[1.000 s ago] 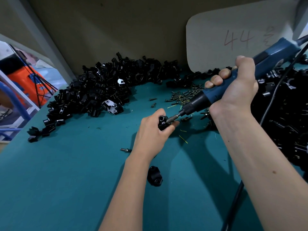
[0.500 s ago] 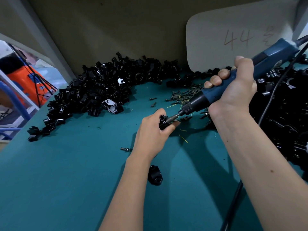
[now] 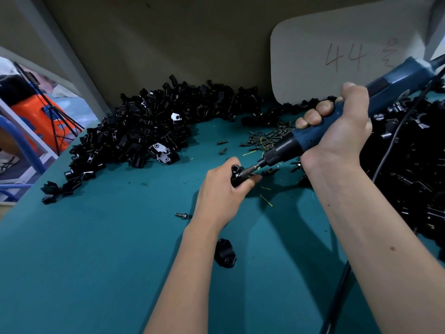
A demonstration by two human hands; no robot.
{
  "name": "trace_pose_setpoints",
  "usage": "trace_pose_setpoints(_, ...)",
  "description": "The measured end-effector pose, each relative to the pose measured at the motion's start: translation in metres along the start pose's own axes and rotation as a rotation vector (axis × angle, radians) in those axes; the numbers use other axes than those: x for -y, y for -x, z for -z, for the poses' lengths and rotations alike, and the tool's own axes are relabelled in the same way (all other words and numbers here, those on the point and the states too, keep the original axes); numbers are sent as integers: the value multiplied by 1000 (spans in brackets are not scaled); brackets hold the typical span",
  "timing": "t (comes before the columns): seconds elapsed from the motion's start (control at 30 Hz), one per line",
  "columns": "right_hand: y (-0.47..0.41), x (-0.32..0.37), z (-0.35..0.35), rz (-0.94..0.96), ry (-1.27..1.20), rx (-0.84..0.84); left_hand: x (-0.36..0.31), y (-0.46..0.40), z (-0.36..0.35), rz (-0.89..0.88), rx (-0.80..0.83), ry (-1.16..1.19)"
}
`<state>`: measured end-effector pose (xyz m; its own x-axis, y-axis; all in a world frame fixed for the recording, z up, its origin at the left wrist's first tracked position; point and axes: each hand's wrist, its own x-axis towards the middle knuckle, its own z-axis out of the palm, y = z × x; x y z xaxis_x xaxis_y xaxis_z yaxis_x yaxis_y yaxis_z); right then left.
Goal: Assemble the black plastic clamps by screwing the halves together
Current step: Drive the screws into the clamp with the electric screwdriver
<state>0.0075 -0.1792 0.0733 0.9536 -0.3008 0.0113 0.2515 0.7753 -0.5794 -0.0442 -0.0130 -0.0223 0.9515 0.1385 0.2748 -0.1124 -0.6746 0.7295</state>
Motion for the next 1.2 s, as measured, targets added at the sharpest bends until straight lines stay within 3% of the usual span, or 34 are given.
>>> trace_pose_setpoints(0.2, 4, -1, -4, 41, 21, 46, 3, 0, -1, 26, -12, 50)
trace_pose_setpoints(0.5, 1, -6, -5, 69, 2, -162, 2, -1, -2, -68, -145, -93)
trace_pose_setpoints(0.6, 1, -6, -7, 64, -12, -144, 2, -1, -1, -84, -168, -70)
trace_pose_setpoints(0.8, -2, 1, 0, -27, -39, -14, 0, 2, 0, -72, -67, -35)
trace_pose_setpoints(1.2, -5, 4, -3, -84, -104, -125, -6, 2, 2, -275, -313, -97)
